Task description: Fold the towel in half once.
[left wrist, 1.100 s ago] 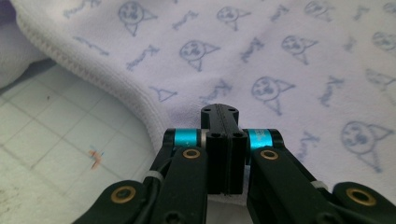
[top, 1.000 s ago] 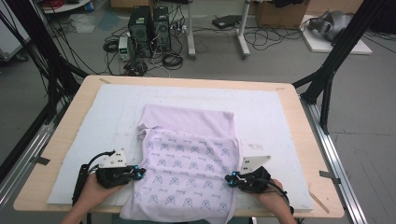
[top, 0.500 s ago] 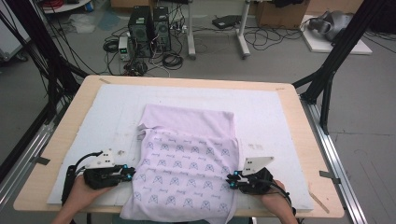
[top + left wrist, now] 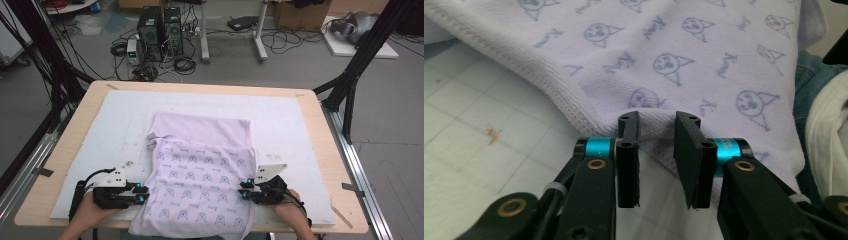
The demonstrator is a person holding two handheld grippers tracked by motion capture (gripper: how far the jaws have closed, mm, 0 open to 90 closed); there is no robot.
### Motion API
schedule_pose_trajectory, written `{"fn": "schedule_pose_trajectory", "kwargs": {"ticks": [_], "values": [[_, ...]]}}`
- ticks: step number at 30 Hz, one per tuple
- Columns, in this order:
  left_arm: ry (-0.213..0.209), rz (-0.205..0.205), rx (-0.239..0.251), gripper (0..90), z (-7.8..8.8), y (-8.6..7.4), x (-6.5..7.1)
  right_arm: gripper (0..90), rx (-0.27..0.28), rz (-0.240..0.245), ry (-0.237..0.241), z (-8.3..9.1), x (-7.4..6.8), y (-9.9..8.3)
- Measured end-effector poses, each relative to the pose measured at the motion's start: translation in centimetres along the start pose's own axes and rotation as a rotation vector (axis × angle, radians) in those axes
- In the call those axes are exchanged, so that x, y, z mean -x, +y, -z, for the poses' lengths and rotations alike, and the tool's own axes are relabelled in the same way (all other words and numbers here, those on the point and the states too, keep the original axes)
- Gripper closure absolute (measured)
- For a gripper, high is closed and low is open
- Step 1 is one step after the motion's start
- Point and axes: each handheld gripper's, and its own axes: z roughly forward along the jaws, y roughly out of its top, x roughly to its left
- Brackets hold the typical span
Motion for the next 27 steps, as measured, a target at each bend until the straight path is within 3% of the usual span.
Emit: {"fn": "schedule_pose_trajectory", "kwargs": {"ticks": [2, 8, 12, 16, 23, 27], "values": [[0.002, -0.009, -0.02, 70.7, -0.5, 0.0, 0.1, 71.8, 0.001, 0.001, -0.004, 0.0, 0.1, 0.0], [0.035, -0.036, -0.016, 71.2, -0.7, 0.0, 0.6, 70.7, 0.002, -0.005, -0.004, -0.1, 0.1, 0.0], [0.029, -0.036, -0.012, 84.1, -0.8, 0.1, 0.6, 70.7, 0.007, -0.006, -0.008, -0.2, 0.1, 0.0], [0.052, -0.042, -0.004, 86.9, -0.7, 0.0, 0.9, 70.4, 0.01, -0.011, -0.007, -0.2, 0.1, 0.0], [0.122, -0.016, 0.021, 87.1, 2.4, -1.2, 1.4, 69.4, 0.01, -0.003, -0.016, -0.1, -0.1, 0.0], [0.128, -0.008, 0.018, 87.0, 3.9, -2.0, 2.2, 68.3, 0.016, -0.005, -0.011, 0.0, -0.6, -0.1]]}}
